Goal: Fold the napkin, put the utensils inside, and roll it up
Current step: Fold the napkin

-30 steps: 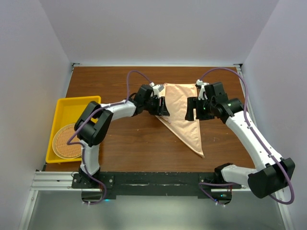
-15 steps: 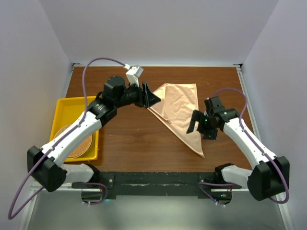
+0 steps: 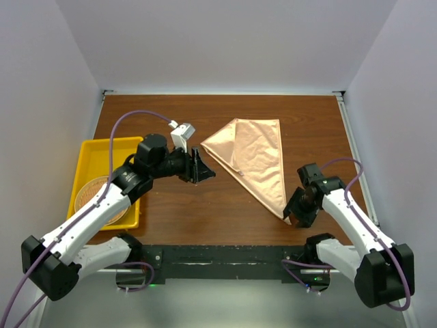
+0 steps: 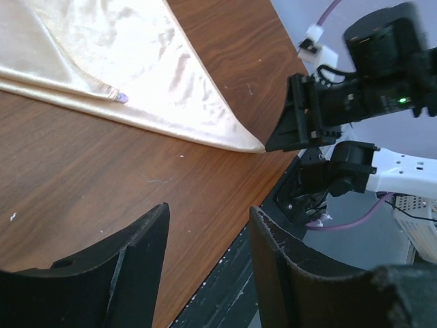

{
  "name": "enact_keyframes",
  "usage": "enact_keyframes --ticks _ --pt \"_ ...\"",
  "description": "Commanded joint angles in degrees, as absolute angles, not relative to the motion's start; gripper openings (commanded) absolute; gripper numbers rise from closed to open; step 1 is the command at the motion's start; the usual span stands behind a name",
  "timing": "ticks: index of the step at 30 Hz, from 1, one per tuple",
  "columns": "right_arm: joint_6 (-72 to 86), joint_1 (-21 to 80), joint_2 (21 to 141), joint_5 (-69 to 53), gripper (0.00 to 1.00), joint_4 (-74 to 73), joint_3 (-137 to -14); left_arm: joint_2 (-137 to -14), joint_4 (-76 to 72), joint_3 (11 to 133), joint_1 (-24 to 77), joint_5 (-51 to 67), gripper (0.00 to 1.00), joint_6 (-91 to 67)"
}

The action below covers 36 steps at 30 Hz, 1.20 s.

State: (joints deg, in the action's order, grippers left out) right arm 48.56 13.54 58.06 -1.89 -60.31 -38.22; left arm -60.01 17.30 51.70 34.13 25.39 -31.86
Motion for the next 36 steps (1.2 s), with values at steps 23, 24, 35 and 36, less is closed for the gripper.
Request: enact_keyframes --ticks 23,24,35,36 --pt "52.5 13.2 61.7 -1.7 0.52 -50.3 -32.9 -59.6 21.1 55.6 33.8 26.0 0.52 -31.0" --pt "52.6 13.0 61.5 -1.2 0.51 -50.1 -32.4 -59.5 21.1 55.7 33.8 26.1 0.52 -31.2" --pt "54.8 12.7 57.7 -0.2 0.45 -48.2 -26.8 -60.7 22.3 57.6 33.8 25.5 0.52 -31.4" --pt "54.8 12.6 57.7 -0.1 0.44 -47.6 -26.5 -60.8 22.4 57.7 33.8 25.6 0.52 -31.5"
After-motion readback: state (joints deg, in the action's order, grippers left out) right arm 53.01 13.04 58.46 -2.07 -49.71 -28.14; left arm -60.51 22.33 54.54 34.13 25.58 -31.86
